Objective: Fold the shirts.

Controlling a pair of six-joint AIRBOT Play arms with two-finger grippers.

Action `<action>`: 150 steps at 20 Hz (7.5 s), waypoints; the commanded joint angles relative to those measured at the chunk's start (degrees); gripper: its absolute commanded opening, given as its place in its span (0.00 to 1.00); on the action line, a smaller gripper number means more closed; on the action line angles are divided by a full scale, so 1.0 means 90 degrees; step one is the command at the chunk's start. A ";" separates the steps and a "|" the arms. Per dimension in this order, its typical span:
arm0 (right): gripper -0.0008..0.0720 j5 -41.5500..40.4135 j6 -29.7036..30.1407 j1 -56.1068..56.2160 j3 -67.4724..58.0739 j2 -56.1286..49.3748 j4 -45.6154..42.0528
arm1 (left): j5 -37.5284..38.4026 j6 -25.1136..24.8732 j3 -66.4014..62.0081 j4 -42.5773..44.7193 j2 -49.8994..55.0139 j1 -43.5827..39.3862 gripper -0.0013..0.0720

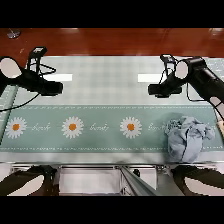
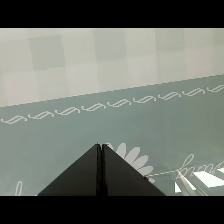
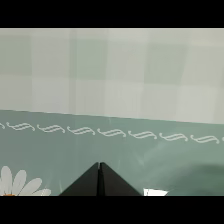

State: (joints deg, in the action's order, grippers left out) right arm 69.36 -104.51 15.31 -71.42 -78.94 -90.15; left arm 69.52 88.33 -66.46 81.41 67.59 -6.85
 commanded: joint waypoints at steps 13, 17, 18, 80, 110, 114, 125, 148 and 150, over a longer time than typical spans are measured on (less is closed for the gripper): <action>0.87 0.2132 0.0350 -0.0080 -0.0364 0.0406 -0.2565 | 0.0117 0.0078 -0.0022 -0.0160 0.0075 -0.0027 0.98; 0.87 0.1904 -0.0440 -0.0874 0.0867 0.2271 -0.2521 | -0.0245 -0.0070 0.1081 -0.0726 -0.1404 -0.0143 0.98; 0.87 0.1673 -0.0719 -0.1095 0.1472 0.2858 -0.2521 | -0.0517 -0.0029 0.1637 -0.0872 -0.1948 -0.0216 0.98; 0.87 0.1054 0.2424 -0.0986 0.0508 0.1766 0.2334 | -0.0590 -0.0180 0.3383 -0.2176 -0.3118 0.0265 0.97; 0.06 -0.0083 0.2599 -0.0908 0.1367 0.1178 0.4435 | -0.0080 -0.2737 0.0809 -0.5741 -0.0085 0.0418 0.05; 0.05 0.0357 0.2370 -0.1013 -0.2647 0.1175 0.3818 | -0.0311 -0.2545 -0.1353 -0.5739 -0.1015 0.0962 0.05; 0.05 0.1753 0.2635 -0.1015 -0.5989 0.2941 0.3402 | 0.0134 -0.1608 -0.4206 -0.4634 -0.2880 0.1452 0.05; 0.06 -0.0262 0.2268 -0.1547 -0.1469 0.0483 0.2698 | -0.2310 -0.2421 0.1404 -0.4728 -0.0750 0.0498 0.05; 0.06 -0.0529 0.2276 -0.1761 -0.1914 -0.0279 0.3162 | -0.2759 -0.2429 0.0945 -0.4731 0.0121 0.0267 0.05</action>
State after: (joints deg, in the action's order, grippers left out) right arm 70.94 -83.05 2.07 -85.58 -72.07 -65.91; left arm 54.26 68.42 -56.07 39.11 59.57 -1.52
